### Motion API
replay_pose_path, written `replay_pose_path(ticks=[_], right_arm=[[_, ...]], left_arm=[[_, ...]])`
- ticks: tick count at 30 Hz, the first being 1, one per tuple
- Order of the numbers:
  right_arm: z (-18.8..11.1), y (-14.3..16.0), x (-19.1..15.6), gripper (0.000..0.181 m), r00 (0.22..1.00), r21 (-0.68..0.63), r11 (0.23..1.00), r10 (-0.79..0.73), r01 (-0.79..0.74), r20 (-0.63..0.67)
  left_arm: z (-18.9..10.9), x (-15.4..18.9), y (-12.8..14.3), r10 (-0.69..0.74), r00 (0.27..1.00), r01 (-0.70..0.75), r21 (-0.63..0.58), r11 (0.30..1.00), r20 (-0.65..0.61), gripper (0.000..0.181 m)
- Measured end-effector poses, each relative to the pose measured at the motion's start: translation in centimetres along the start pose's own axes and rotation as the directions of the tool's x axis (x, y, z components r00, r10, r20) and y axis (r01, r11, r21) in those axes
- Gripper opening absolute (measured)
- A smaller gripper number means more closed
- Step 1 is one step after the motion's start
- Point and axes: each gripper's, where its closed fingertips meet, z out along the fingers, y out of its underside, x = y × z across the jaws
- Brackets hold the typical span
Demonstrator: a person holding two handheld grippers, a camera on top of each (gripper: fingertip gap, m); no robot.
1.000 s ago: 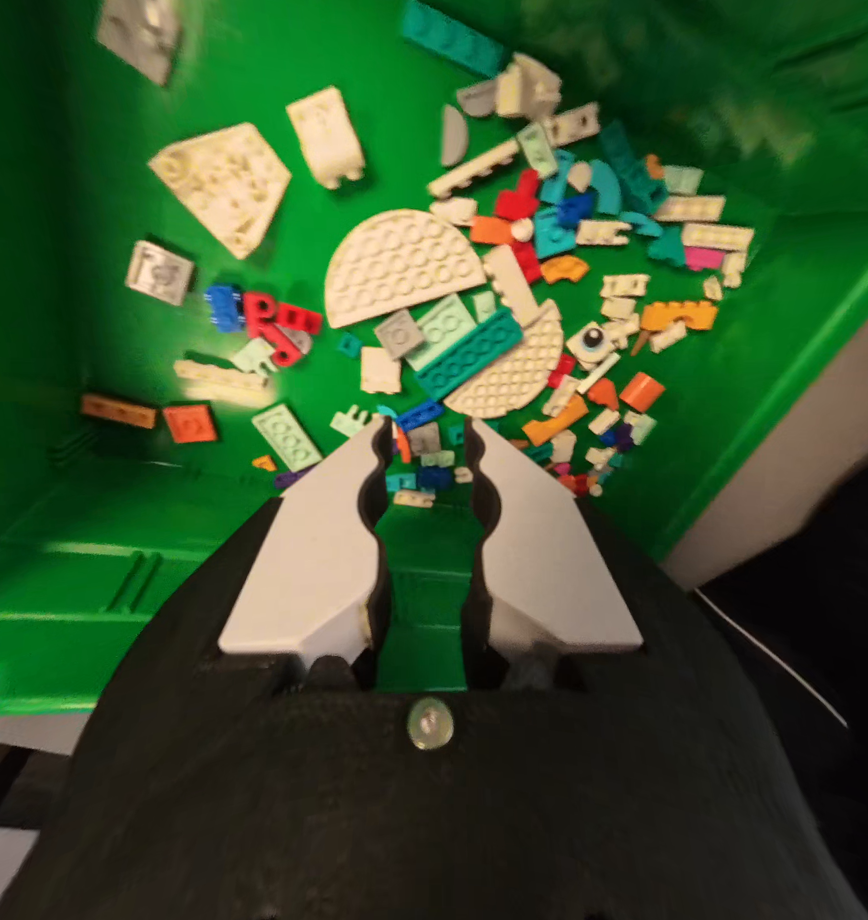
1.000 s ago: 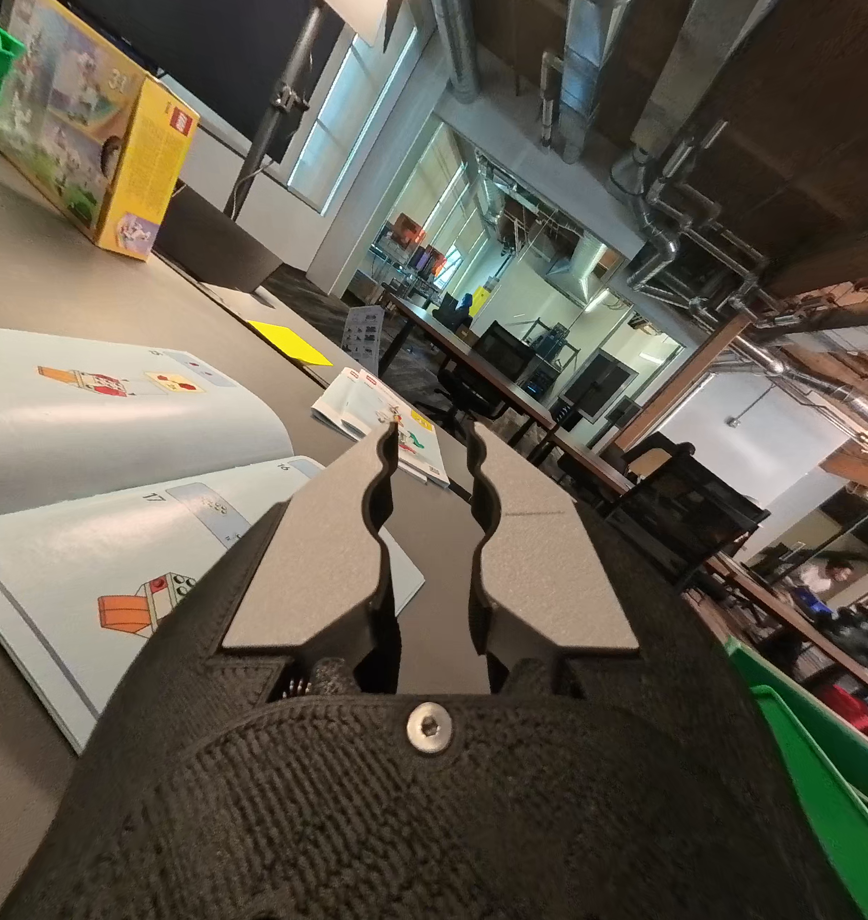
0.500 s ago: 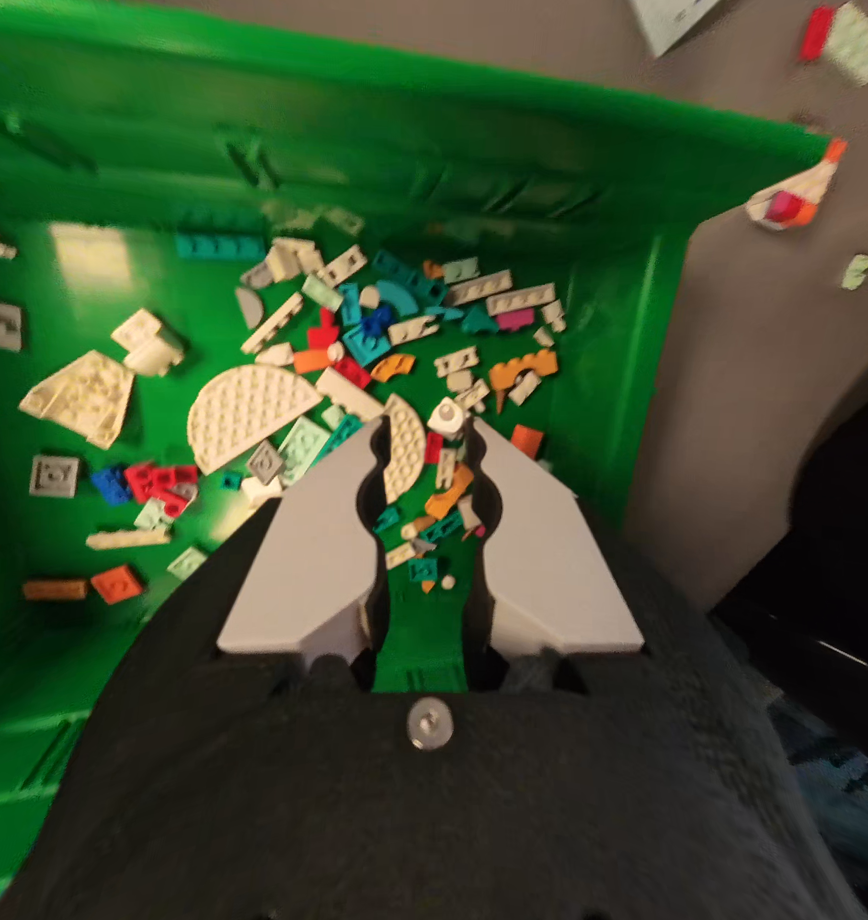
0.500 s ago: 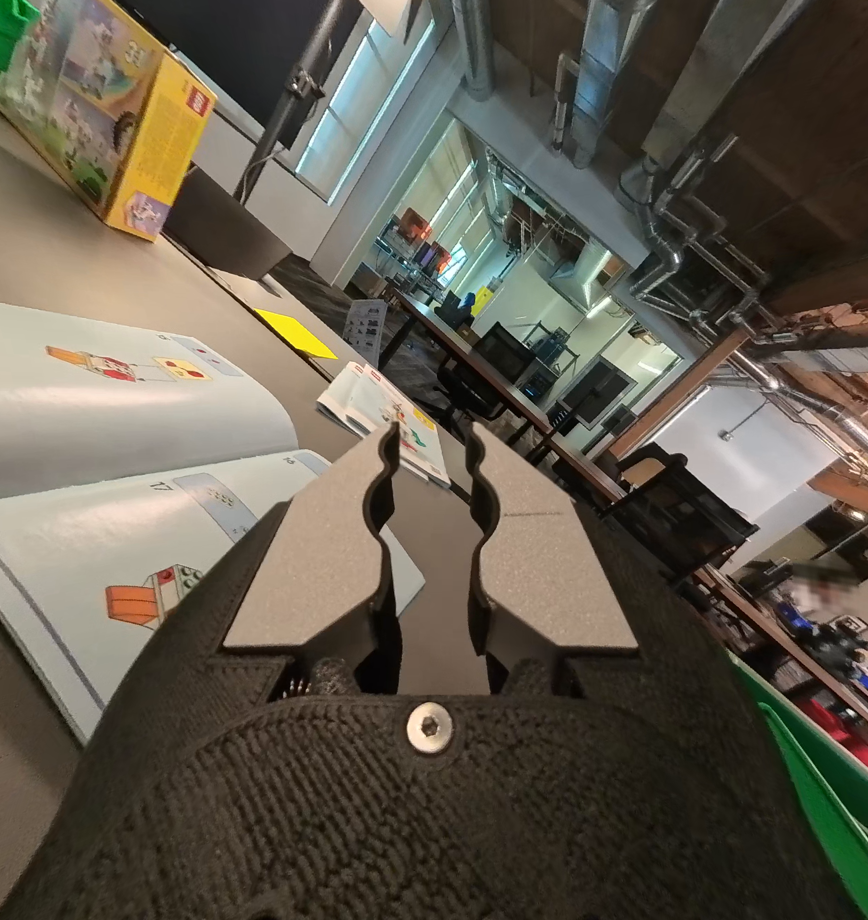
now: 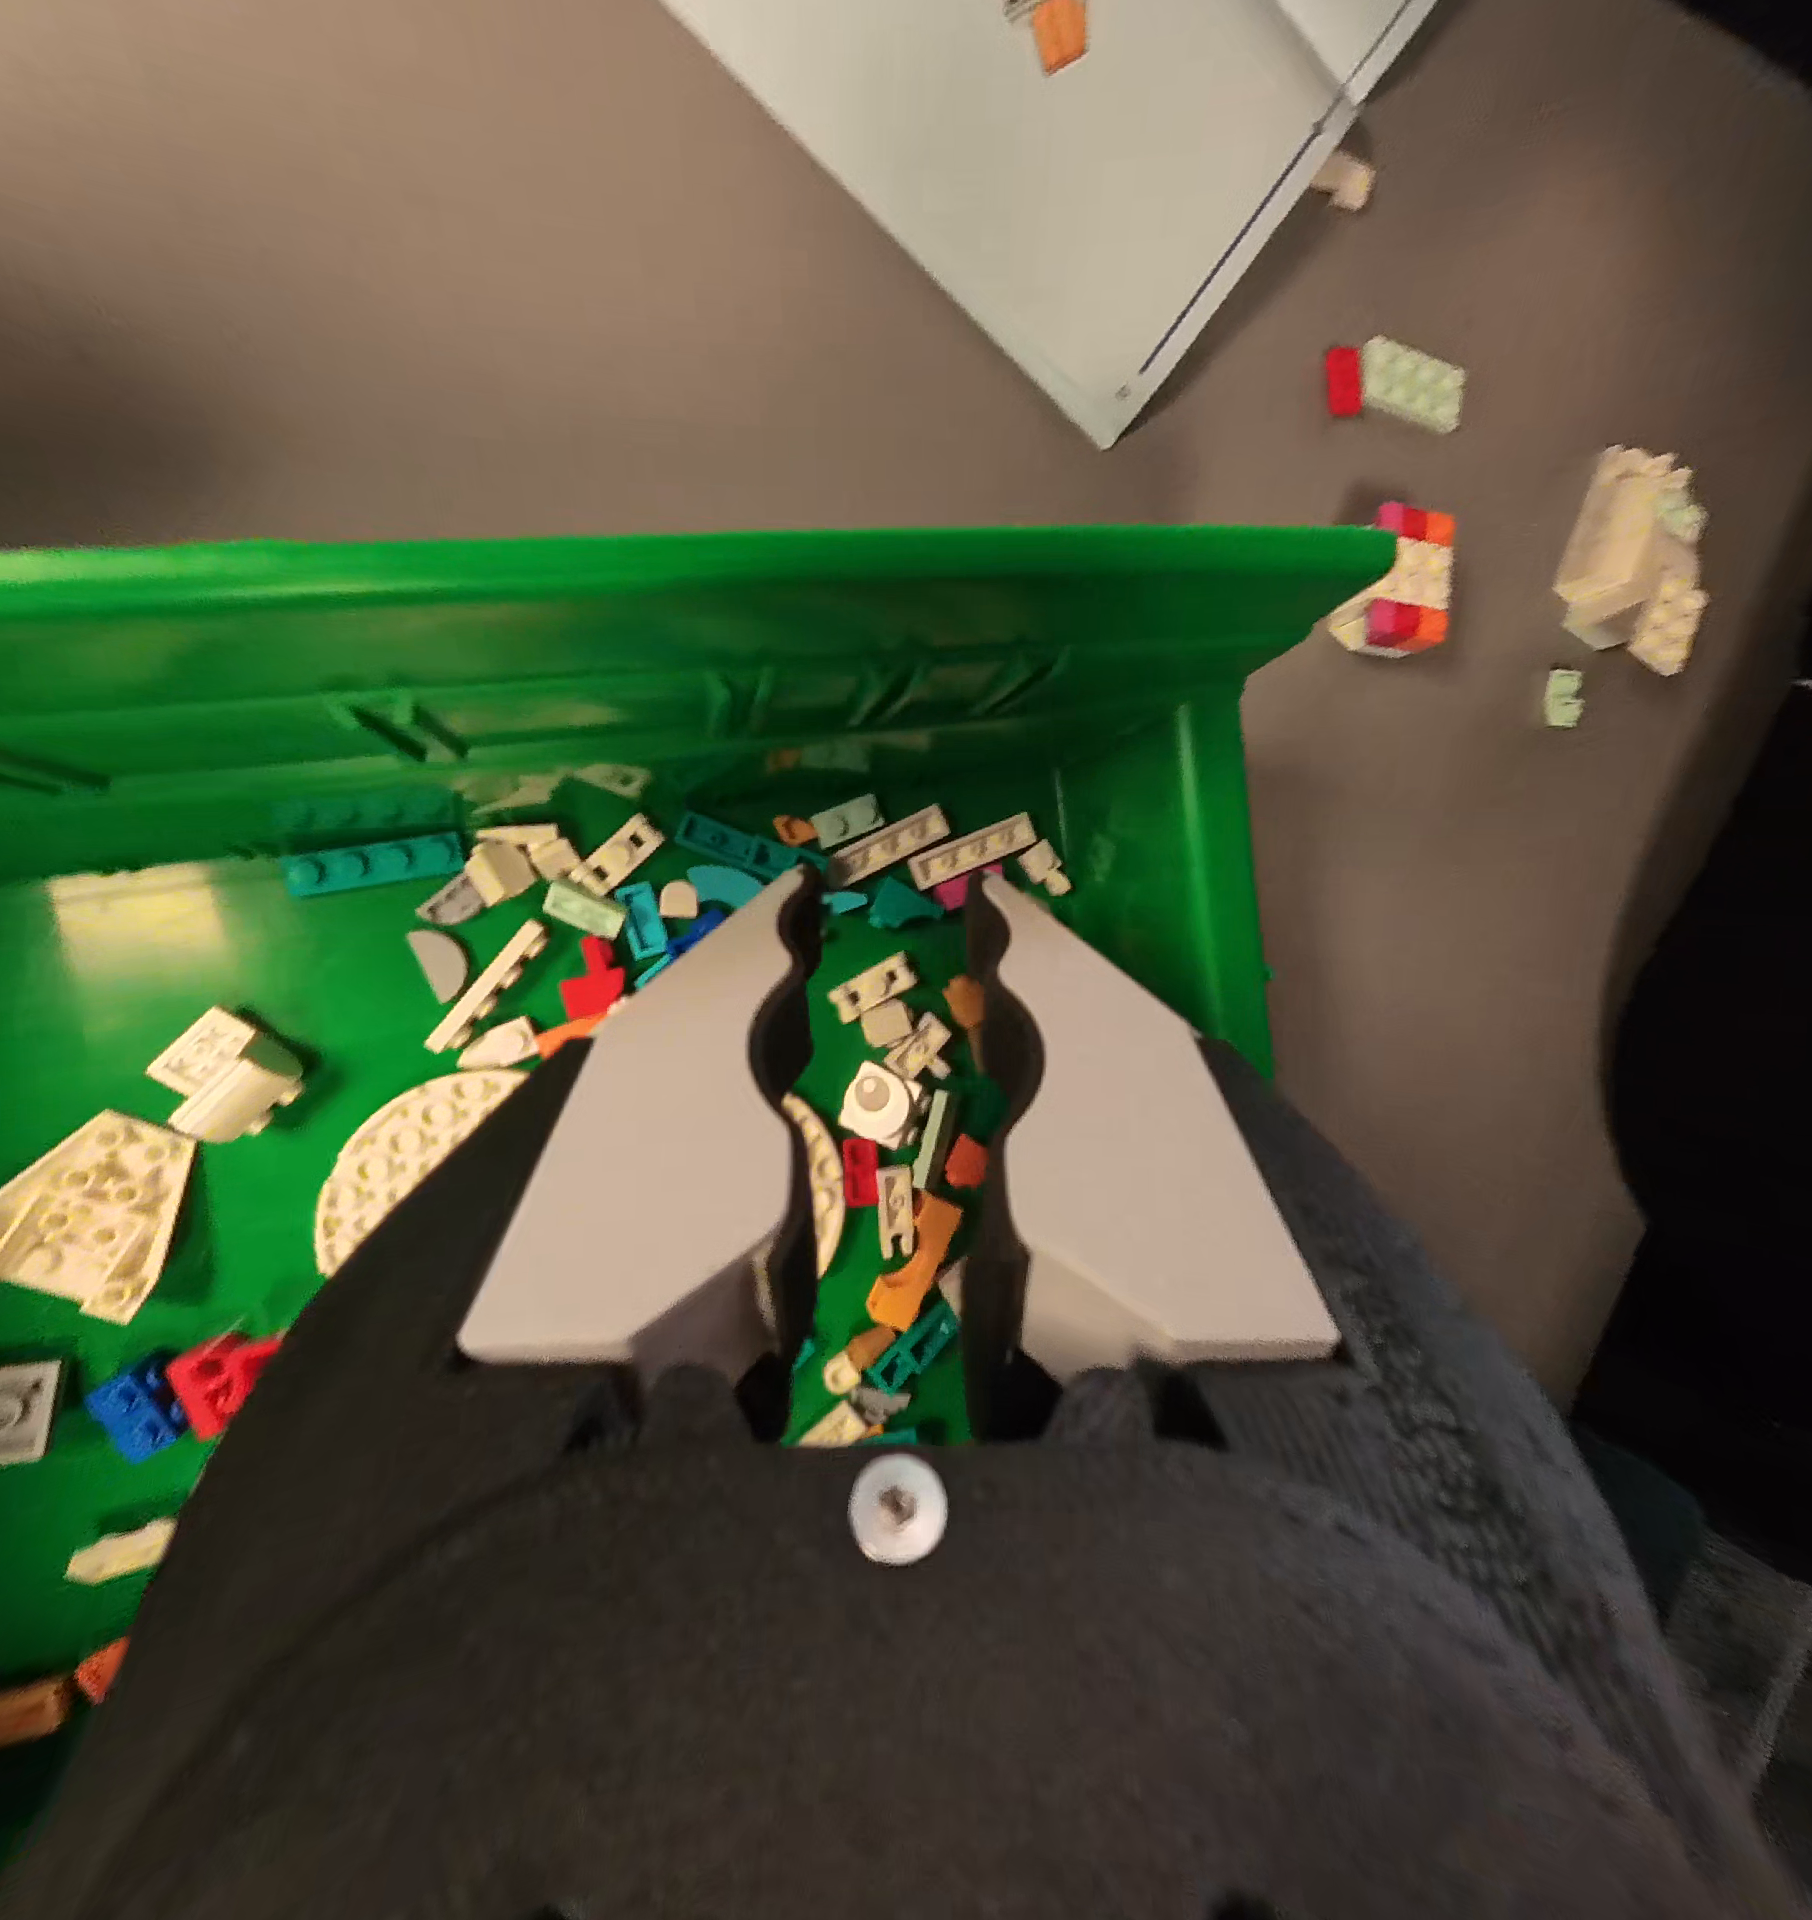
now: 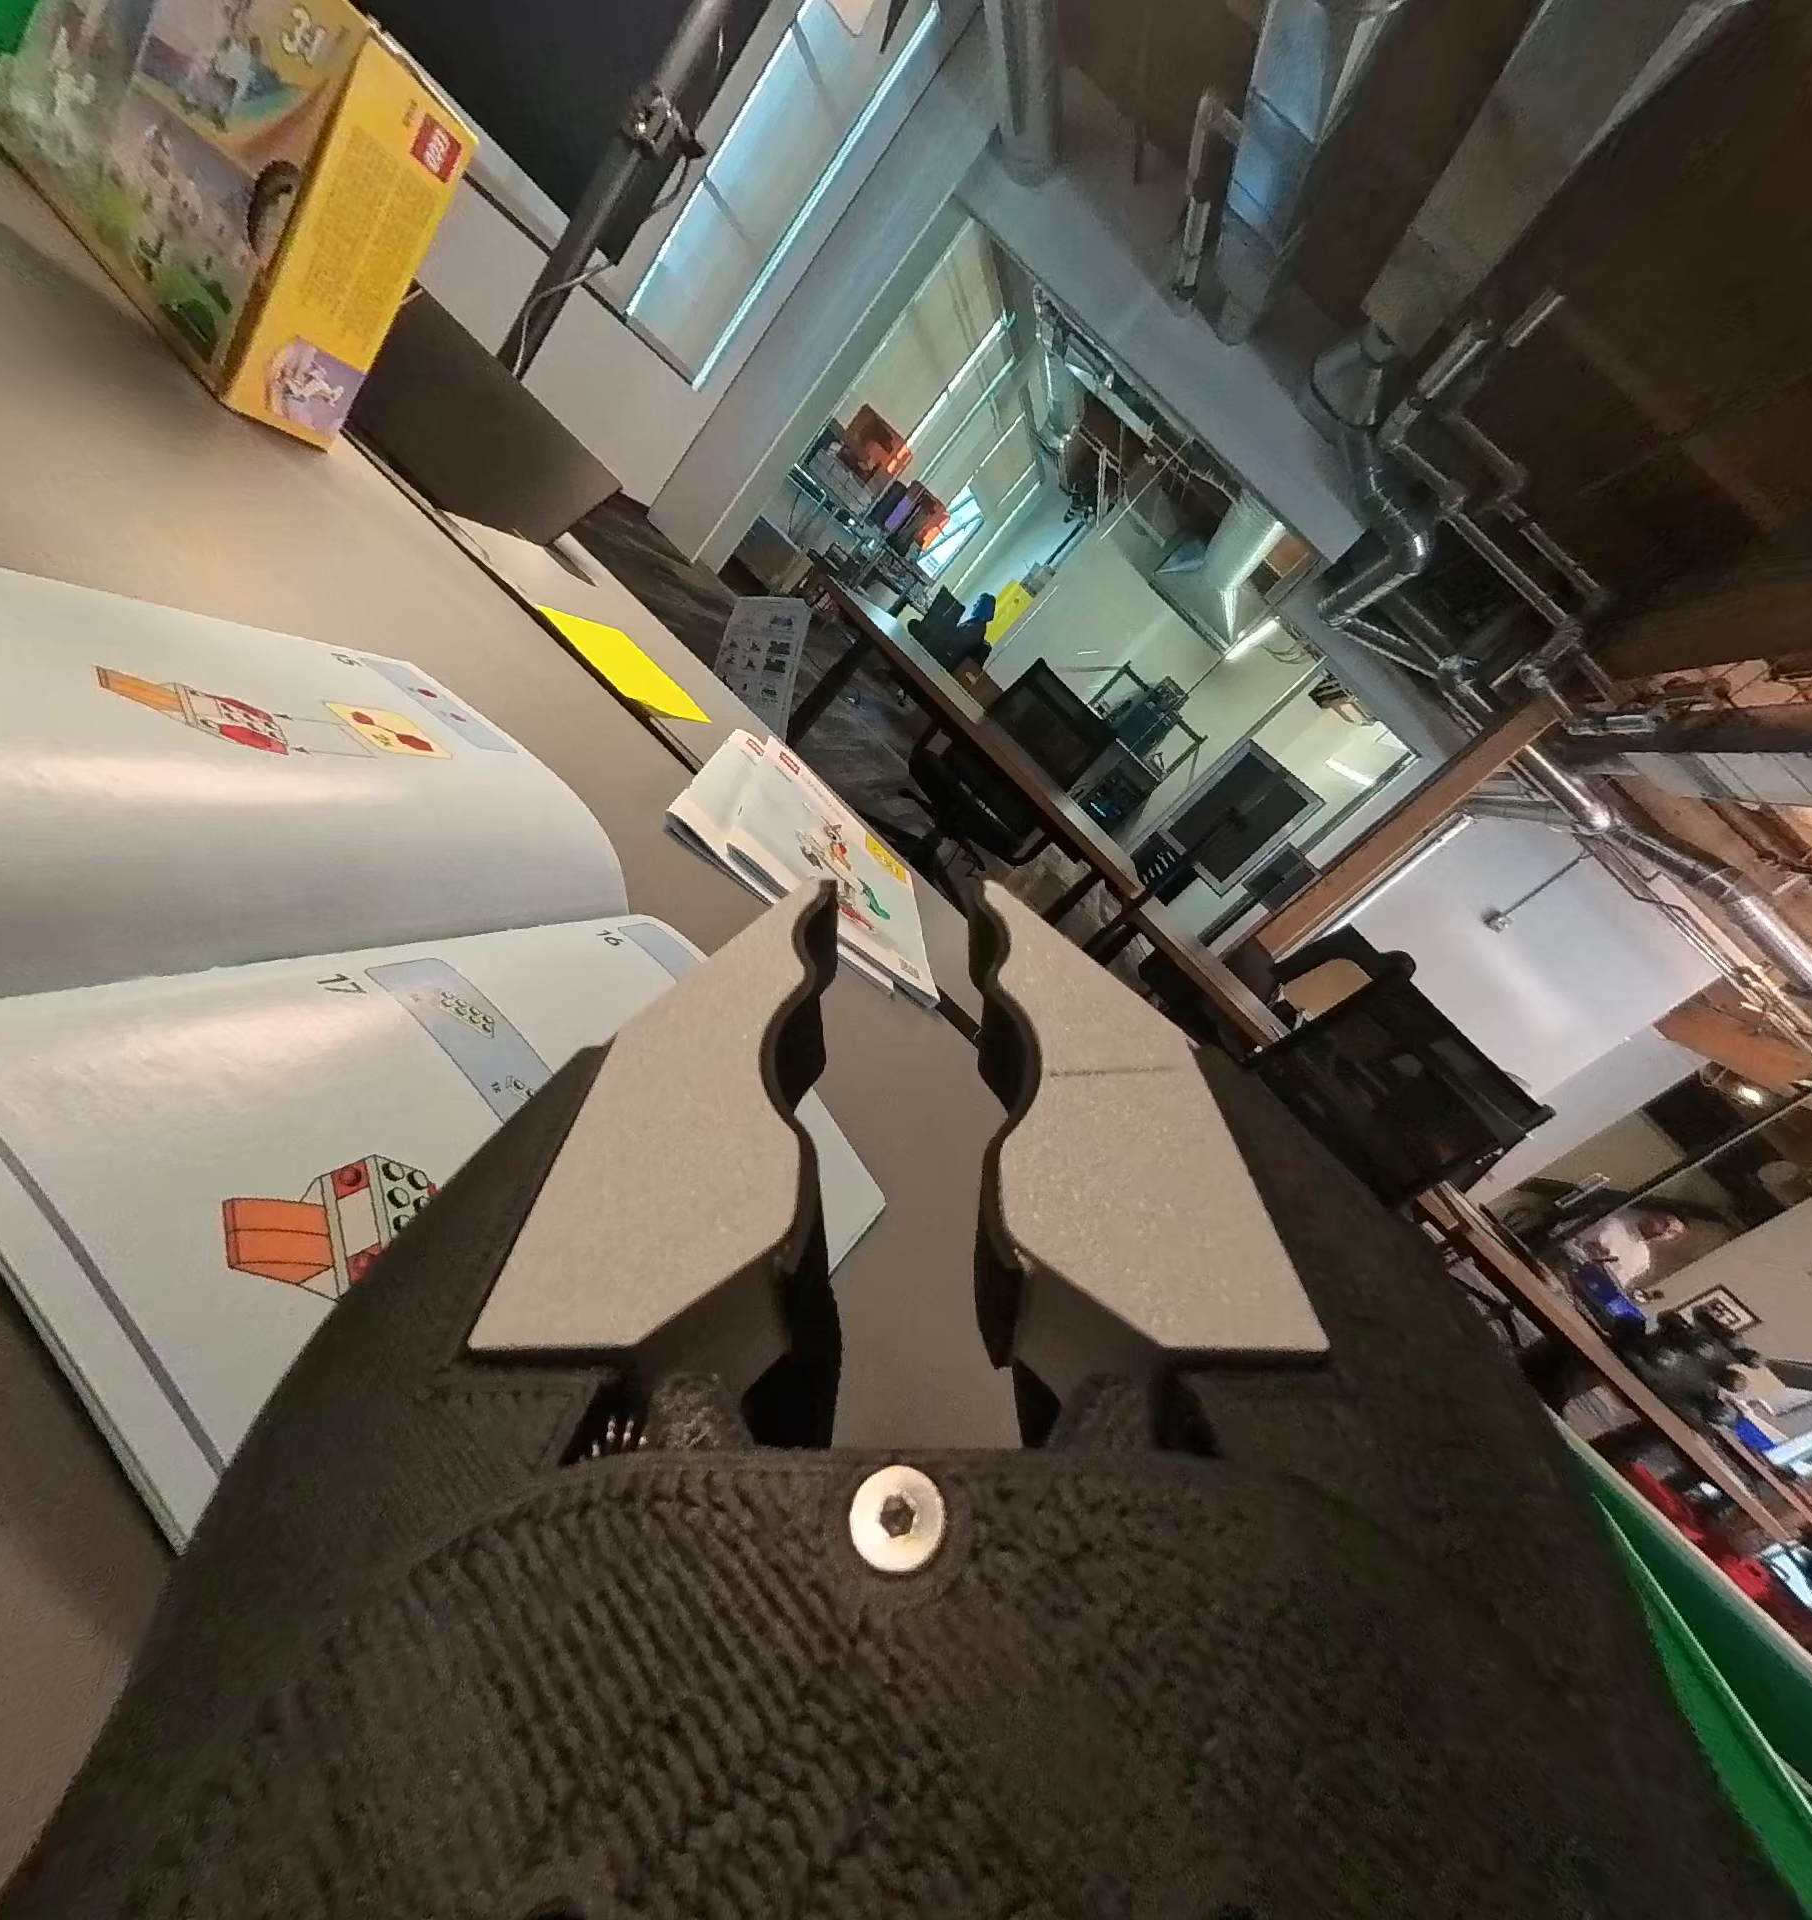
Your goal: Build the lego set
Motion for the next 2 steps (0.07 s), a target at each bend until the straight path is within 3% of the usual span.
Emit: replay_pose_path(ticks=[2], right_arm=[[0.04, 0.07, 0.01, 0.023, 1.0, -0.005, 1.0, -0.004, 0.004, -0.002]], left_arm=[[0.26, 0.2, -0.45, 0.023, 1.0, -0.023, 0.026, 0.999, -0.012, 0.02]])
